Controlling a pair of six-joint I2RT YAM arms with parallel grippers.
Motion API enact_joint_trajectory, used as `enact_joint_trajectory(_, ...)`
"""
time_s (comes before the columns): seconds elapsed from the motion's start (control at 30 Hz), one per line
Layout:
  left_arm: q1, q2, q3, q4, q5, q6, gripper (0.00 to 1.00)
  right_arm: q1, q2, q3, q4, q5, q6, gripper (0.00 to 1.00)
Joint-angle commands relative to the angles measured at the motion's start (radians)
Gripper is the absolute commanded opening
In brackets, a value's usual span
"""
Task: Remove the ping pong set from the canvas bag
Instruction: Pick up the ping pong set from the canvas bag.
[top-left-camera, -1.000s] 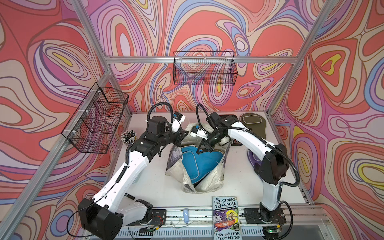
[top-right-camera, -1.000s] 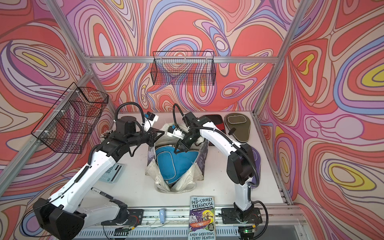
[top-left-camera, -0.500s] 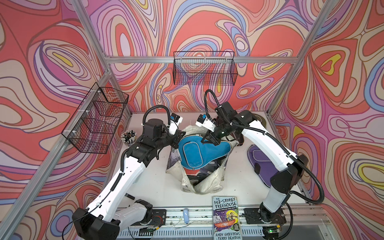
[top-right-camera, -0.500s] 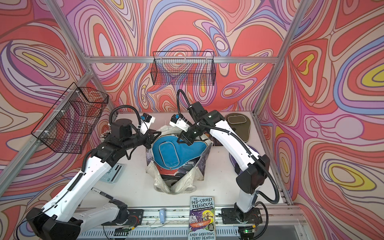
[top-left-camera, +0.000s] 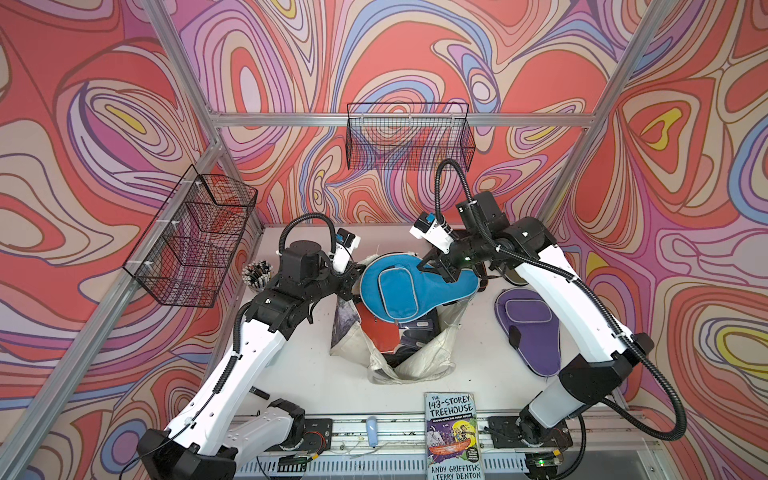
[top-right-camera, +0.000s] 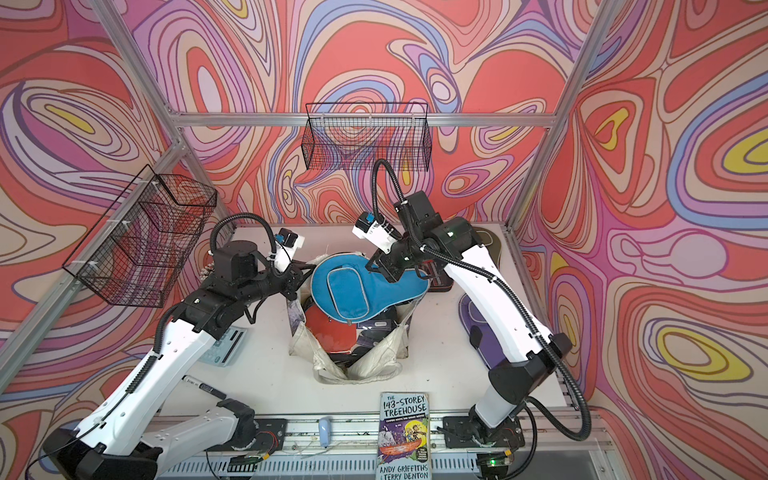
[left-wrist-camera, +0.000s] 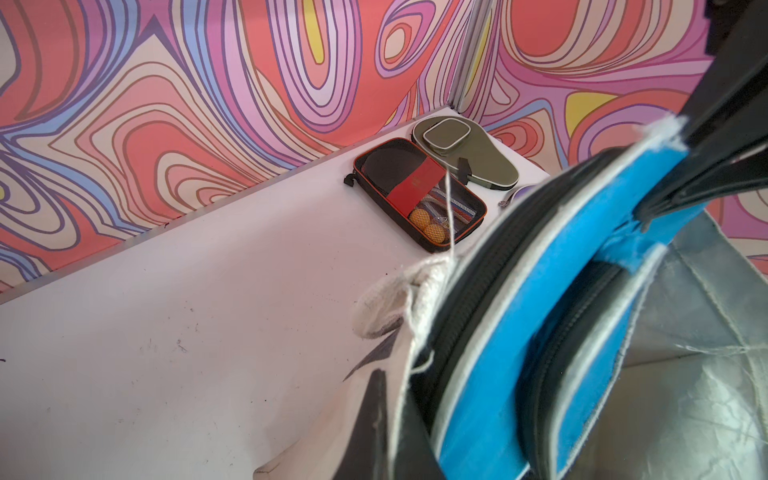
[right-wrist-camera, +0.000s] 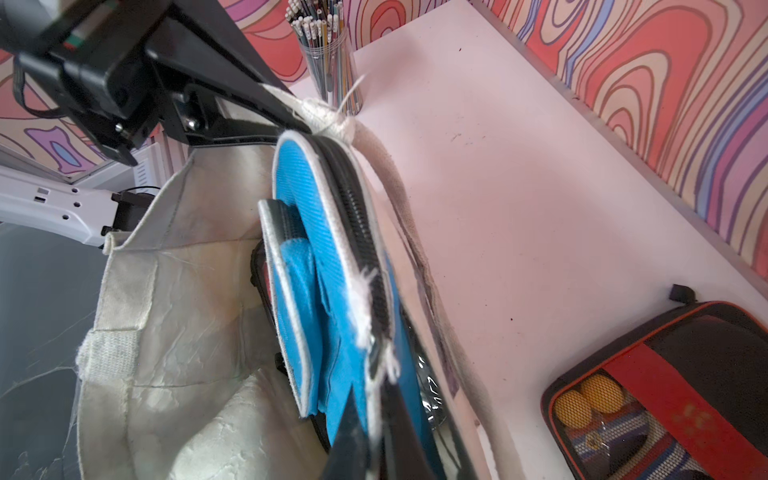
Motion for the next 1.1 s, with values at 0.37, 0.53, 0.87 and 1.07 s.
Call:
enact_joint_trajectory(0.37, 0.012, -0.063, 0.064, -0.058, -0.043, 0.091, 0.0, -0.063, -0.171, 0.068, 0.321, 0.071, 0.081, 0.0)
enact_joint_trajectory(0.53, 0.015, -0.085, 0.06, -0.096, -0.092, 0.121, 0.0, -0.077, -0.192, 0.053, 0.438, 0.148, 0.139, 0.0)
enact_joint_trajectory(0.87, 0.029, -0.113, 0.04, -0.096, -0.117, 0.13, 0.0, -0.118, -0.205, 0.001, 0.564, 0.215, 0.234, 0.0)
enact_joint_trajectory(1.07, 0.029, -0.111, 0.025, -0.06, -0.101, 0.109, 0.0, -0.167, -0.214, -0.055, 0.647, 0.273, 0.333, 0.0)
